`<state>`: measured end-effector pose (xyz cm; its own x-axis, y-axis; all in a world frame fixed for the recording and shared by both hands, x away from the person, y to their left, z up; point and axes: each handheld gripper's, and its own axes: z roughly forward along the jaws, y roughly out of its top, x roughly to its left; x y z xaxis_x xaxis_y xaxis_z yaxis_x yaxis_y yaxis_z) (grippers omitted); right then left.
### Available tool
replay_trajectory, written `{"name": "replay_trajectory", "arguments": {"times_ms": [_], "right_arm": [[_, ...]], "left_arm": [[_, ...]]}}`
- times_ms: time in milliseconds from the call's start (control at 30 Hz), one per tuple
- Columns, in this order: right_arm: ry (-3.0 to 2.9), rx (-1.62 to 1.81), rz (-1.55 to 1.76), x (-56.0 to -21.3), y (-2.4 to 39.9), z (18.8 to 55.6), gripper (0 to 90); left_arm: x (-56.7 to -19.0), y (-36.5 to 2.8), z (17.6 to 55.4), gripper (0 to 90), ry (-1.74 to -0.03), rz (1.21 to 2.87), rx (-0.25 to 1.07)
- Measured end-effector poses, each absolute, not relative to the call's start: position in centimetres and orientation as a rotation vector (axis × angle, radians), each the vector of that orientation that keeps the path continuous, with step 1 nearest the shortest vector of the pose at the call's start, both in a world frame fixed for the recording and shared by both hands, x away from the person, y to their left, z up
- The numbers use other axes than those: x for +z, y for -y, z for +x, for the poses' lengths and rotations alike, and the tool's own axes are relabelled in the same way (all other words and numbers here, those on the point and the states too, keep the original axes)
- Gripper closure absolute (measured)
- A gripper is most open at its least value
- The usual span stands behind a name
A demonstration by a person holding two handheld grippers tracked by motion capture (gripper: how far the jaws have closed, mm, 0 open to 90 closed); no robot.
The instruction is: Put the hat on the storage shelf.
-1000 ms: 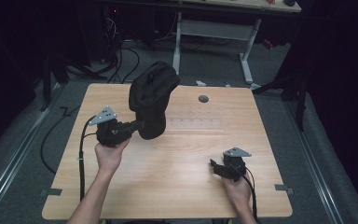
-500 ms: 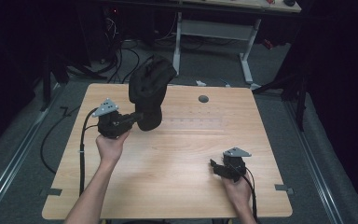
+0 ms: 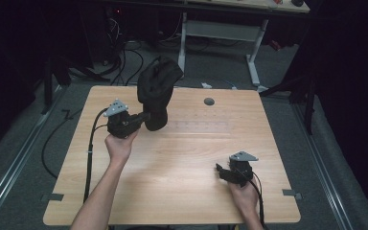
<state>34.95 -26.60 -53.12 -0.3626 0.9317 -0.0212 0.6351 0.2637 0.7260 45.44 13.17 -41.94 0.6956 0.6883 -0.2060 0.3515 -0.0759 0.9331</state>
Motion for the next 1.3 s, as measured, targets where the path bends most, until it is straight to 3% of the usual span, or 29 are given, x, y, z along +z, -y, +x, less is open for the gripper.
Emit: {"name": "replay_trajectory", "arguments": {"times_ms": [700,1133,1300], "right_arm": [[-2.092,0.883,1.415,-53.1,26.6,35.0,35.9],[-2.093,0.883,1.414,-53.1,26.6,34.9,35.8],[-2.093,0.882,1.411,-53.1,26.6,35.0,35.8]], "left_arm": [[-43.7,-11.6,47.0,86.4,-0.849,1.734,0.382],[-45.0,-12.0,47.2,85.2,-0.891,1.721,0.322],[-45.1,-12.5,47.2,80.0,-0.915,1.717,0.311]]}}
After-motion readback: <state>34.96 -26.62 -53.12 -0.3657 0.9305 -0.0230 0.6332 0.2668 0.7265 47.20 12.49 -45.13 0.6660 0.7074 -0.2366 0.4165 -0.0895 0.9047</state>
